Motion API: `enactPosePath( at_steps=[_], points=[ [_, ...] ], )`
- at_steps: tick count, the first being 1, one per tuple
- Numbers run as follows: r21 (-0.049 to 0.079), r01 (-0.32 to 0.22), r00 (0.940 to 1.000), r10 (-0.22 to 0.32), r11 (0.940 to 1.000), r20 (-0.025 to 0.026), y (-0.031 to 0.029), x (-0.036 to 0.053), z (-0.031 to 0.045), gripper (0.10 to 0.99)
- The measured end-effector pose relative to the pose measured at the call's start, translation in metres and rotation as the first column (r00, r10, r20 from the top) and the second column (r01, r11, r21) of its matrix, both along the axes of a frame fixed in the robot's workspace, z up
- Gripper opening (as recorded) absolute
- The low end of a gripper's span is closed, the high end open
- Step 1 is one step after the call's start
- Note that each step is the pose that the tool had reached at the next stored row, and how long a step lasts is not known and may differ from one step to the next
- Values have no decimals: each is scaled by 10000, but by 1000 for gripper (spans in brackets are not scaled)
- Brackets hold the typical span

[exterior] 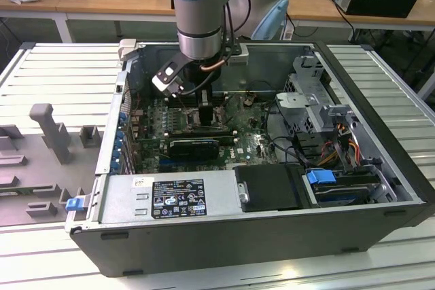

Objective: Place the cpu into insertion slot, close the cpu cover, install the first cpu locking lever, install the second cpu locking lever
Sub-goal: 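Place the cpu into insertion slot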

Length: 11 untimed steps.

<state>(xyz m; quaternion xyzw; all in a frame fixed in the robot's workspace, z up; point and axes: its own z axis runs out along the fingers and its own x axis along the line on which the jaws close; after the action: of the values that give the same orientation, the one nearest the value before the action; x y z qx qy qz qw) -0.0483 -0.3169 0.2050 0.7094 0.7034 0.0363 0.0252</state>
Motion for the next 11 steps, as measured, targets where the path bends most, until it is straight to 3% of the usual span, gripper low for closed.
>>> enactPosePath(
  at_steps=[1, 3, 5, 6, 11],
  points=[
    [0, 0, 10000, 0, 10000, 0, 0, 0, 17, 592],
    [-1, 4, 10000, -4, 10000, 0, 0, 0, 48, 341],
    [-1, 8, 10000, -8, 10000, 0, 0, 0, 70, 220],
    [0, 8, 10000, -8, 10000, 0, 0, 0, 80, 106],
    [-1, 12, 10000, -12, 10000, 0, 0, 0, 103, 106]
  ],
)
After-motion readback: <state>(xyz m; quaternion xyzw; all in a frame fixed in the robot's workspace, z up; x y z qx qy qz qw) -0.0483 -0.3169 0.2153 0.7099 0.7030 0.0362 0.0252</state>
